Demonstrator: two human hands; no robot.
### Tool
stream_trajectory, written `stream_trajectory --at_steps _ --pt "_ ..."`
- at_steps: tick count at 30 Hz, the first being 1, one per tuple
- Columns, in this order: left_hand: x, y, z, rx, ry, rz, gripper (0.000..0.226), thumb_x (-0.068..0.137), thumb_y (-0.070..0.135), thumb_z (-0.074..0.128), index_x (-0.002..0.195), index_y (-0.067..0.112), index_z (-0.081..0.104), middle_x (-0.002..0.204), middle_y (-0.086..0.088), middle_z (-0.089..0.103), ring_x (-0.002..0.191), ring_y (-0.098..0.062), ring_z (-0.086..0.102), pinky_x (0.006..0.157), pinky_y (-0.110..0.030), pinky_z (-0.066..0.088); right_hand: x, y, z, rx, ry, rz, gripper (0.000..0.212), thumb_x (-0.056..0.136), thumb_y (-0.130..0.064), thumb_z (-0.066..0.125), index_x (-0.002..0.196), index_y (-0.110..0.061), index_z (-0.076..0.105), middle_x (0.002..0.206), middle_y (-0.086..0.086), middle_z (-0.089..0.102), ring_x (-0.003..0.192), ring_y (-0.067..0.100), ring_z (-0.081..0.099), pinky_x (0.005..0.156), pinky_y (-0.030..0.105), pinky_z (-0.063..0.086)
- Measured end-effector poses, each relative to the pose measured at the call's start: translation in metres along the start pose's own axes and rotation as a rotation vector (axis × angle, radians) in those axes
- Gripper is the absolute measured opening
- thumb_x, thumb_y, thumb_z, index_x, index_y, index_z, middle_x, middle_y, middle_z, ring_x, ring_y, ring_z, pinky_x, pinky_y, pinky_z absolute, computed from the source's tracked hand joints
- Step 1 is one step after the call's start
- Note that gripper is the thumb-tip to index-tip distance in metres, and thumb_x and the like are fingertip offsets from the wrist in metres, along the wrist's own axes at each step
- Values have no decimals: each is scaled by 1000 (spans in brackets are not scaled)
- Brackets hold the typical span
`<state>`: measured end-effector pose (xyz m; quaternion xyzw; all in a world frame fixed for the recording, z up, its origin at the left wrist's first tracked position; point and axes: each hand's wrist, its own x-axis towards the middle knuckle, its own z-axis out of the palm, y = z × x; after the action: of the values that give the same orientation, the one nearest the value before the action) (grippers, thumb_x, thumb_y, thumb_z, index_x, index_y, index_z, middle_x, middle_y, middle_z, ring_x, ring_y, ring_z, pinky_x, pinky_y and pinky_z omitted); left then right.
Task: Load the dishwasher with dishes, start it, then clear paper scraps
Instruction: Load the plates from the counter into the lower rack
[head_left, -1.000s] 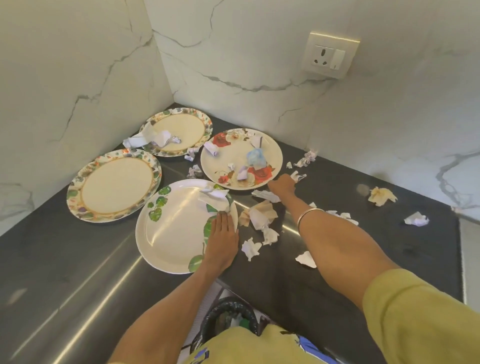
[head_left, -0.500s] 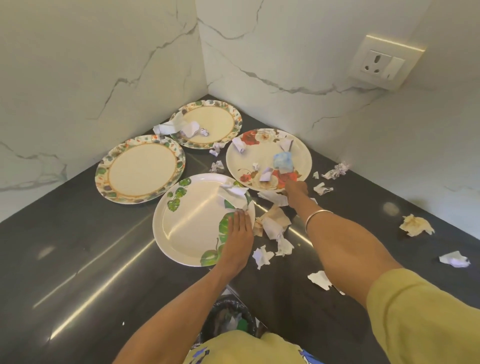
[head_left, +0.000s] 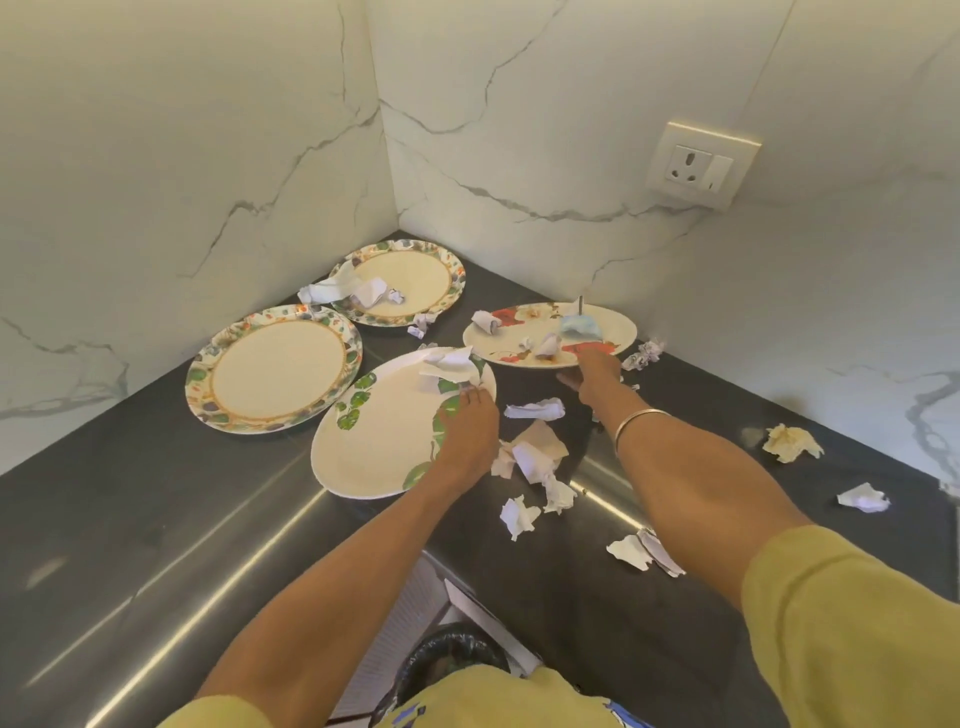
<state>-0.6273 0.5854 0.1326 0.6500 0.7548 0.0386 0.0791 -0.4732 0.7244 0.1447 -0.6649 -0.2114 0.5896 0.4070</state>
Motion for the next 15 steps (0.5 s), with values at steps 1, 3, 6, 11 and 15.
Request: stream_trajectory --at_steps 1,3,6,11,15 --pt "2 -2 -6 -43 -5 2 52 96 7 55 144 1 36 147 -17 42 133 -33 45 109 -44 40 -5 -5 1 51 32 48 30 94 -12 63 123 -9 57 100 13 63 86 25 65 60 30 59" --pt "6 -7 -16 -47 14 42 39 97 1 50 135 -3 44 140 -20 47 126 -35 48 104 -42 42 -17 -16 -1 79 68 47 34 94 -15 64 126 -13 53 105 12 64 90 26 64 71 32 61" --pt "11 -17 -31 -51 17 100 41 104 10 40 143 0 37 146 -19 42 135 -33 43 110 -37 32 -30 -19 -6 34 139 -29 43 94 -14 64 135 -15 48 121 12 63 101 29 65 67 37 62" --pt "18 -20 -67 -187 149 61 32 104 11 37 132 1 48 129 -16 58 119 -29 57 95 -31 43 -54 -29 -11 -141 192 -199 38 100 -10 51 138 -11 49 128 14 60 108 35 64 66 41 61" --pt "17 -9 -94 -295 226 101 29 99 7 45 124 -4 53 118 -21 63 109 -35 62 83 -36 48 -76 -42 -19 -369 335 -334 35 94 -9 58 129 -4 57 126 16 63 107 36 65 82 49 59"
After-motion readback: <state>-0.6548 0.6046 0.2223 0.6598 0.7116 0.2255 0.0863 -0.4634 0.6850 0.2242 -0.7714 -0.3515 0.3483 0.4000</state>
